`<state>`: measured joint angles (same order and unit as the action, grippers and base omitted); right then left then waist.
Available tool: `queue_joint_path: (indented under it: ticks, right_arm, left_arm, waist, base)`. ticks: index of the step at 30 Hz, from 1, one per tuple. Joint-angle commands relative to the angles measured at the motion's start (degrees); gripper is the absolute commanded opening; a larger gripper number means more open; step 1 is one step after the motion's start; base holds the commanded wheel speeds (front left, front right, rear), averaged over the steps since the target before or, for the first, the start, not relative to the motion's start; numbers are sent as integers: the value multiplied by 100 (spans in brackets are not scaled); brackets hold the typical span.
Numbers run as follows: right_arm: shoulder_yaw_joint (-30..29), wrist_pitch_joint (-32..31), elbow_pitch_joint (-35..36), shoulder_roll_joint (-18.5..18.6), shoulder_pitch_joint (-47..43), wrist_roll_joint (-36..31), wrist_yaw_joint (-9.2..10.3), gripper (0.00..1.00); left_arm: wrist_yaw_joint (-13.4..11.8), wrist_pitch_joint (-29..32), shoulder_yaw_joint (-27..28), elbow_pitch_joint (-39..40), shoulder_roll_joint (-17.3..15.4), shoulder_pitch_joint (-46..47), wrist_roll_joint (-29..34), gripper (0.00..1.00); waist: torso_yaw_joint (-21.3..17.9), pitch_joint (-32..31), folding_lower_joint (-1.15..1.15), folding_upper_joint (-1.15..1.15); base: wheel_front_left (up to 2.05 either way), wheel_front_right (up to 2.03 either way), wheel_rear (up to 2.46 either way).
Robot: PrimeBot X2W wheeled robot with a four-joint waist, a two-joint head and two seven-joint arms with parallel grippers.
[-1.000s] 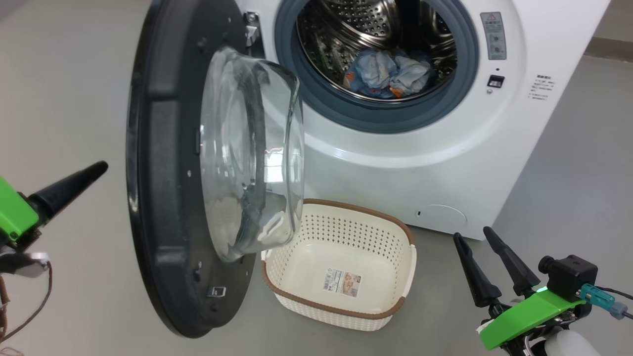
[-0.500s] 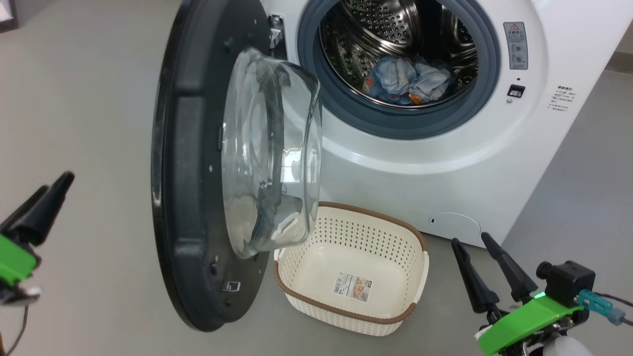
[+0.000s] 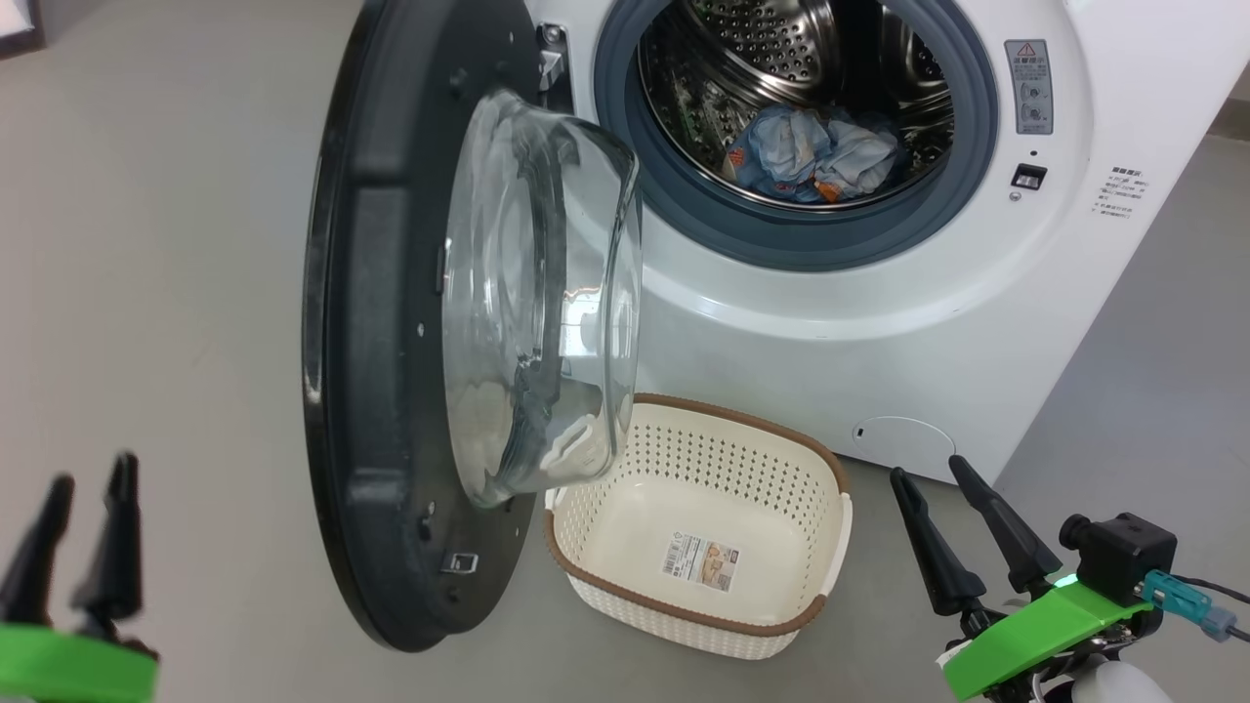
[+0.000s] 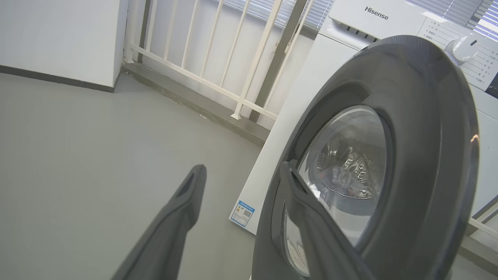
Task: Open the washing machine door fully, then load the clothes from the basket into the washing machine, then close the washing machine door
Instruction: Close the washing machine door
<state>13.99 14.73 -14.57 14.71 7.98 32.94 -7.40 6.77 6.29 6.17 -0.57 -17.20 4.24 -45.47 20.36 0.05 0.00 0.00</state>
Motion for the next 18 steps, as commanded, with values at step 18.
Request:
queue_joint_path:
  ticks: [18]
  right_arm:
    - [158,27,160,103,32,21,-9,100]
  left_arm:
    - [-615,-2048,-267,-115,596,-882,1921,100]
  waist:
    - [48,-28,0,0]
  base:
    - [0,0,0]
